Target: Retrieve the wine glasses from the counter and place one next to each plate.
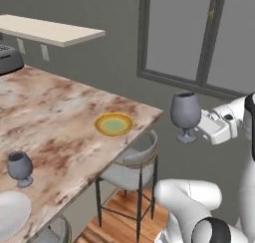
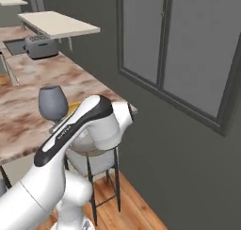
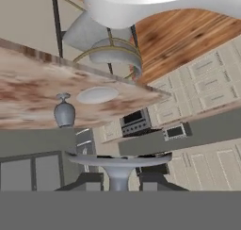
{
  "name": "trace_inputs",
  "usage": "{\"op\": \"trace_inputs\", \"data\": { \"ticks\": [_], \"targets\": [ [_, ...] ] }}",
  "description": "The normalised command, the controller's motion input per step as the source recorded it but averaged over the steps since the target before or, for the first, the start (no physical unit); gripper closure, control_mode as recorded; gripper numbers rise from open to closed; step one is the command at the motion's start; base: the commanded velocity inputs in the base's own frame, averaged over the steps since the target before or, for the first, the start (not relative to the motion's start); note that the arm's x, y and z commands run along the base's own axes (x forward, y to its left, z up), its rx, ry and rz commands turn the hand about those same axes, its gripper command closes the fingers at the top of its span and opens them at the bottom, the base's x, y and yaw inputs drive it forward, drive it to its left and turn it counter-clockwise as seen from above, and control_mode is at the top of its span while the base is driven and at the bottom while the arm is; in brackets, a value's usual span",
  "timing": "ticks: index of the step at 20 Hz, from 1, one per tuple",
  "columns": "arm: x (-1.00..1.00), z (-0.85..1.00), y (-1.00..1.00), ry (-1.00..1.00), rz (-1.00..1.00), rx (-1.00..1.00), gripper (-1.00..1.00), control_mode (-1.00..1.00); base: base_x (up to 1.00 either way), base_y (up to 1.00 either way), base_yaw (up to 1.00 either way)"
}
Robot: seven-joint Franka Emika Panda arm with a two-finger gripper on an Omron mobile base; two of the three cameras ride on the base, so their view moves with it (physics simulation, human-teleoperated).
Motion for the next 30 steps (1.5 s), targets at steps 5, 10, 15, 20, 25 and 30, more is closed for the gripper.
{"op": "trace_inputs", "data": {
  "ticks": [5,10,15,20,25,30],
  "targets": [
    [0.00,0.00,0.00,0.00,0.00,0.00,1.00,1.00,0.94,-0.39,0.33],
    [0.00,0.00,0.00,0.00,0.00,0.00,1.00,1.00,0.35,0.11,0.36],
    [0.00,0.00,0.00,0.00,0.00,0.00,1.00,1.00,0.05,0.31,0.22],
    [0.00,0.00,0.00,0.00,0.00,0.00,1.00,1.00,0.44,0.10,0.34],
    [0.00,0.00,0.00,0.00,0.00,0.00,1.00,1.00,0.61,0.00,0.43],
    [0.00,0.00,0.00,0.00,0.00,0.00,1.00,1.00,0.57,0.00,0.42]
  ]
}}
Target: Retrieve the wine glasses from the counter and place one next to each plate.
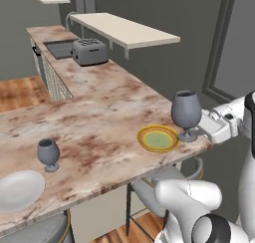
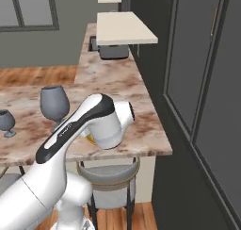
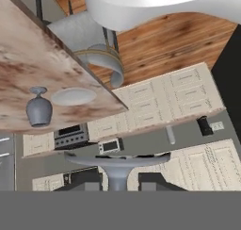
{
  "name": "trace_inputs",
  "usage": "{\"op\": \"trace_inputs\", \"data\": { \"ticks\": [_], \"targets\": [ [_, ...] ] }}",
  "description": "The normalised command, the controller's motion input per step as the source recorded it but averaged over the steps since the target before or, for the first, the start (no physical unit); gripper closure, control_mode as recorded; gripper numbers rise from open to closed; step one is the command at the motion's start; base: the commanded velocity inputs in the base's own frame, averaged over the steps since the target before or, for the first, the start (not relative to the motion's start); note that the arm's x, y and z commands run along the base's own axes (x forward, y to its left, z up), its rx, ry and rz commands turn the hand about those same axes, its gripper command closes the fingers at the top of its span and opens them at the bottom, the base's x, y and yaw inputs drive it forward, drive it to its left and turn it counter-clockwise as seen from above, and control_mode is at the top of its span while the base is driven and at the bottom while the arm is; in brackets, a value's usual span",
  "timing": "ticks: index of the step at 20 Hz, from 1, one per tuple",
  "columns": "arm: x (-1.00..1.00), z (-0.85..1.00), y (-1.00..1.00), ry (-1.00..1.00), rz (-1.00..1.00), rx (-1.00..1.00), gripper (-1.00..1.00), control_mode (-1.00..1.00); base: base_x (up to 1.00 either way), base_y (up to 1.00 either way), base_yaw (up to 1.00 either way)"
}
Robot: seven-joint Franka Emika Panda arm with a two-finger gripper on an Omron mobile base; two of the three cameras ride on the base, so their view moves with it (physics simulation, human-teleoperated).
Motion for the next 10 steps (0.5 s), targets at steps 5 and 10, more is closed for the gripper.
{"op": "trace_inputs", "data": {
  "ticks": [5,10],
  "targets": [
    [0.00,0.00,0.00,0.00,0.00,0.00,1.00,1.00,0.41,0.12,0.27],
    [0.00,0.00,0.00,0.00,0.00,0.00,1.00,1.00,0.41,0.52,0.01]
  ]
}}
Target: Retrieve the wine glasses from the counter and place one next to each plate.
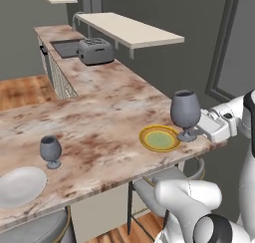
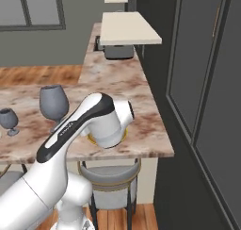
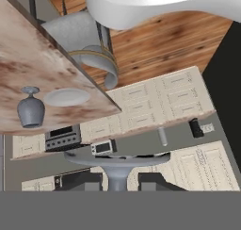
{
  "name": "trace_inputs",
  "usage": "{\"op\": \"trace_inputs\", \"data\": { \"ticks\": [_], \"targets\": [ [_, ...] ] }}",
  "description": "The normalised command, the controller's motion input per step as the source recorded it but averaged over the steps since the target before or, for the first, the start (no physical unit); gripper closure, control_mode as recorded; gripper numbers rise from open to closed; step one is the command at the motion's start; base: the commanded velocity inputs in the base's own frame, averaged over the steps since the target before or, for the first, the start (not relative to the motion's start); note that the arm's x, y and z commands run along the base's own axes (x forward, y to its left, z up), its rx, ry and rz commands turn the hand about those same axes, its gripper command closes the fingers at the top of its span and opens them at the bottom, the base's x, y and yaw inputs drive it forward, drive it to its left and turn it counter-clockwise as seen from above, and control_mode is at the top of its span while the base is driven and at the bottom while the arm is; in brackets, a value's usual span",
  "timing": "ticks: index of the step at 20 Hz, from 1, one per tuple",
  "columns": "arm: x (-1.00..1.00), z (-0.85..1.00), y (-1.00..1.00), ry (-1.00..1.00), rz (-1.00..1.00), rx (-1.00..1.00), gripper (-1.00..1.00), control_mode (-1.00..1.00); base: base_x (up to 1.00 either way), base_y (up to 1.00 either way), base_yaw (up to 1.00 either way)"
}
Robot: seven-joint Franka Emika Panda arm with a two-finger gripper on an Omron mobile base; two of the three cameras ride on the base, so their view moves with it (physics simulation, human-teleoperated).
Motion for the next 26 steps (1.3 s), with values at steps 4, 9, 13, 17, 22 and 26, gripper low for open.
{"op": "trace_inputs", "data": {
  "ticks": [4,9,13,17,22,26],
  "targets": [
    [0.00,0.00,0.00,0.00,0.00,0.00,1.00,1.00,0.51,0.71,-0.02],
    [0.11,-0.05,0.13,0.00,-0.01,0.00,1.00,-1.00,0.41,0.49,-0.03],
    [0.52,-0.25,0.71,0.00,-0.10,0.00,1.00,-1.00,0.00,0.00,0.00],
    [0.26,-0.20,0.49,0.00,-0.15,-0.01,1.00,-1.00,0.00,0.00,0.00],
    [0.01,-0.23,0.01,-0.07,-0.10,-0.01,1.00,-1.00,0.00,0.00,0.00],
    [0.16,-0.24,-0.06,-0.07,-0.10,-0.02,1.00,-1.00,0.00,0.00,0.00]
  ]
}}
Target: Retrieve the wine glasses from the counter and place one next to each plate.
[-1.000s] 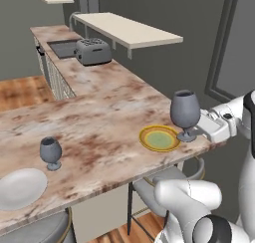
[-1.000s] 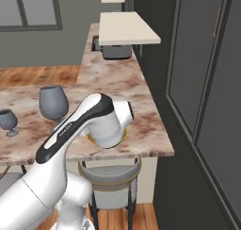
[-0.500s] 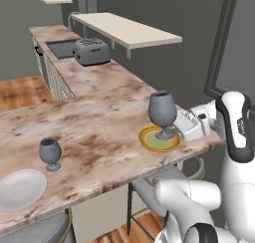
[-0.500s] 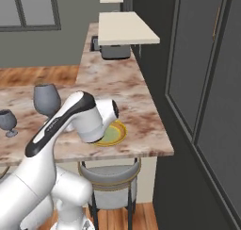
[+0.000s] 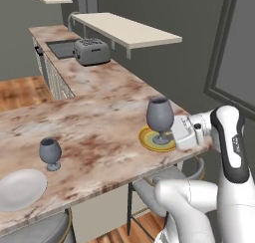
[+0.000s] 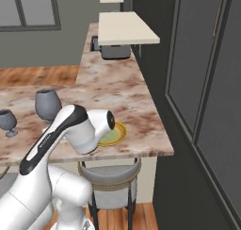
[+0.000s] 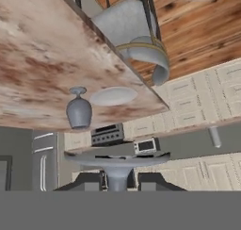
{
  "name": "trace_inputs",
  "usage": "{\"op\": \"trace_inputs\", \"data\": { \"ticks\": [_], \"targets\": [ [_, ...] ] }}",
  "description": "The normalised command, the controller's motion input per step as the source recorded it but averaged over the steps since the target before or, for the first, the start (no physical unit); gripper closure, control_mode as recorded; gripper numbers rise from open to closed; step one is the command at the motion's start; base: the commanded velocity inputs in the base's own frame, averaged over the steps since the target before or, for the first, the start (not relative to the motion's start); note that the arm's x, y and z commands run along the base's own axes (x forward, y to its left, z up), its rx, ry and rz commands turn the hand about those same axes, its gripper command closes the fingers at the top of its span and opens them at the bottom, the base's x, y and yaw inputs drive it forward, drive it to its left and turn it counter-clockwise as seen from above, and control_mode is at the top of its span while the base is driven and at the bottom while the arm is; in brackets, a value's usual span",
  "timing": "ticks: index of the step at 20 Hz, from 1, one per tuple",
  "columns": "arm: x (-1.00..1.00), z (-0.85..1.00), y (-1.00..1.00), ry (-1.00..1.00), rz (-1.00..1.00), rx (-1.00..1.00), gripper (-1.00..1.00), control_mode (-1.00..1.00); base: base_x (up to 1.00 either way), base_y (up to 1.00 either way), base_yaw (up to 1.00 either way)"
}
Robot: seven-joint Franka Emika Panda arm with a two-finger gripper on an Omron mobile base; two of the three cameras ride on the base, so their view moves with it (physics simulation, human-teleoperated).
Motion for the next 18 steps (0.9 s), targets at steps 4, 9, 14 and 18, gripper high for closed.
{"op": "trace_inputs", "data": {
  "ticks": [4,9,14,18],
  "targets": [
    [0.39,-0.11,-0.39,0.00,-0.04,0.00,1.00,-1.00,0.00,0.00,0.00],
    [0.41,-0.12,-0.75,0.00,0.00,0.01,1.00,-1.00,0.00,0.00,0.00],
    [0.44,-0.17,-0.90,0.00,0.01,0.02,1.00,-1.00,0.00,0.00,0.00],
    [0.49,-0.16,-0.91,0.00,0.02,0.01,1.00,-1.00,0.00,0.00,0.00]
  ]
}}
